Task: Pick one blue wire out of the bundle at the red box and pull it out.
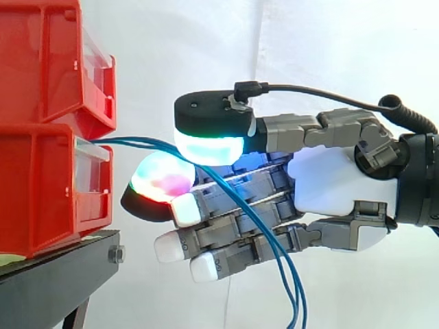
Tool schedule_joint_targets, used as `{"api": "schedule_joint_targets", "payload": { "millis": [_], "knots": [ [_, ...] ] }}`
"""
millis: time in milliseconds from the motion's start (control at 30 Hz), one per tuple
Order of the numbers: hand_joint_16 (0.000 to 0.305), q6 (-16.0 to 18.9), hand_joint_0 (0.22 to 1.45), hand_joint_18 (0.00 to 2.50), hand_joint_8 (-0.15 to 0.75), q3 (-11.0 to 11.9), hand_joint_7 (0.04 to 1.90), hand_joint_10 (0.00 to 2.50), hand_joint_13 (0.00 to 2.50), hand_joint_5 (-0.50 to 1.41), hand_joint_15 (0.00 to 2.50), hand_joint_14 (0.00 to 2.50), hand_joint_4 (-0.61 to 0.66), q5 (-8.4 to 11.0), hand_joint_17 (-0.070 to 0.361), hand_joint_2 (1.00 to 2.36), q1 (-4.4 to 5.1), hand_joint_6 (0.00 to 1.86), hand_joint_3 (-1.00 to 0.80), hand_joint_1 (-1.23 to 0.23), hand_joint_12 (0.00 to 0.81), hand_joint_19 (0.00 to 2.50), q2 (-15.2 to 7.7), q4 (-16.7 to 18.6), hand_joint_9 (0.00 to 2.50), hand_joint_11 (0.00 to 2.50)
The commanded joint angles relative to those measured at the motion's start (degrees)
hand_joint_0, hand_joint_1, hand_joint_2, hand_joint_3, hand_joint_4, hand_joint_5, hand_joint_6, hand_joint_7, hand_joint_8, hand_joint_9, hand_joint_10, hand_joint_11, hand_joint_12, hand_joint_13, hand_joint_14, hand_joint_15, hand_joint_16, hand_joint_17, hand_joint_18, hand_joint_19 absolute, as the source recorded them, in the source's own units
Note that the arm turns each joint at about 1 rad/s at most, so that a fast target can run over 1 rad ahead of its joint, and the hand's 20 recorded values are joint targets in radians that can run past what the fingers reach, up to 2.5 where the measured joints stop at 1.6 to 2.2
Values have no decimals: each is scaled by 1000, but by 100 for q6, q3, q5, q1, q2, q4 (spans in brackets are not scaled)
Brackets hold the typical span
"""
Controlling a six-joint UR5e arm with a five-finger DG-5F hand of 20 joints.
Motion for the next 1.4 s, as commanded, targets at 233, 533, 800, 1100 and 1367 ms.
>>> {"api": "schedule_joint_targets", "payload": {
  "millis": [233,533,800,1100,1367],
  "knots": [
    [67,59,616,801,418,0,1017,16,861,-184,389,13,105,9,150,1021,28,926,15,-735,478,432,43,-445,934,677],
    [65,191,632,797,420,0,977,17,875,-190,407,15,129,-18,147,1021,11,924,-33,-759,469,437,218,-1060,950,725],
    [65,165,626,791,427,0,1072,16,868,-191,411,13,160,-9,146,1022,-7,915,-36,-753,471,439,394,-1596,956,752],
    [65,156,652,763,434,35,1027,17,830,-200,409,14,264,-9,145,1017,-33,900,-152,-746,472,436,412,-1596,901,765],
    [63,41,648,742,432,272,1020,16,813,-198,419,13,360,-35,143,1014,-86,878,-312,-715,466,446,420,-1737,899,852]
  ]
}}
